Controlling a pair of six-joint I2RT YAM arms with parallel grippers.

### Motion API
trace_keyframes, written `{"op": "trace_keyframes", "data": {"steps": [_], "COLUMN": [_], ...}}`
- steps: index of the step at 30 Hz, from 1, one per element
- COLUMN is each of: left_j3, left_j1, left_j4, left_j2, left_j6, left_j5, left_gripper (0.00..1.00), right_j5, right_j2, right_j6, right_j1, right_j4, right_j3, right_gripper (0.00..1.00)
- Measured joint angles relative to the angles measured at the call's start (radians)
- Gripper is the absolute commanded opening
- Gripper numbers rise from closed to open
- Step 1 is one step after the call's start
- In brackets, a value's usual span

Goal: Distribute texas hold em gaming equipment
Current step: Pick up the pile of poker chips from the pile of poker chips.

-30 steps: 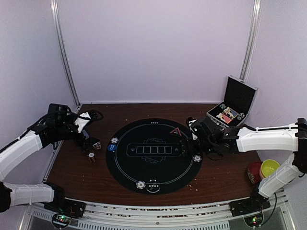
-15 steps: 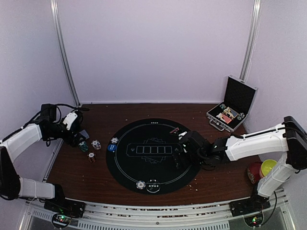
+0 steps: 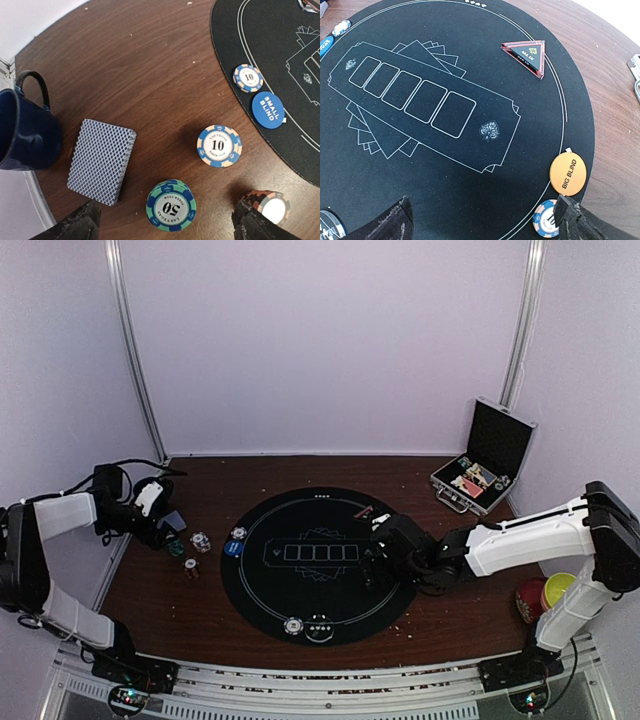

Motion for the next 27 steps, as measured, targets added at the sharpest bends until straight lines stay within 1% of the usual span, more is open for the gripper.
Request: {"op": "trace_keyframes", "data": {"steps": [5, 8, 17, 27], "left_j3": [-0.001, -0.002, -0.006, -0.006], "left_j1": [0.000, 0.000, 0.000, 0.000], "left_j4": [0.033, 0.049, 0.065, 0.068], "left_j2": [0.069, 0.082, 0.082, 0.131], "left_j6": [-0.006, -0.007, -0.007, -0.009], "left_j5": [-0.003, -0.003, -0.005, -0.006], "left_gripper": [0.84, 0.79, 0.75, 0.64], "right_j5": [0.005, 0.008, 0.014, 0.026], "right_j2": [0.000, 0.000, 0.000, 0.000], "right_j6": [0.000, 0.000, 0.000, 0.000], "right_j1": [0.002, 0.004, 0.005, 0.008], "right_j4": [0.002, 0.002, 0.002, 0.002], "right_j3": [0.000, 0.000, 0.000, 0.000], "right_gripper": [1.00, 1.00, 1.00, 1.00]}}
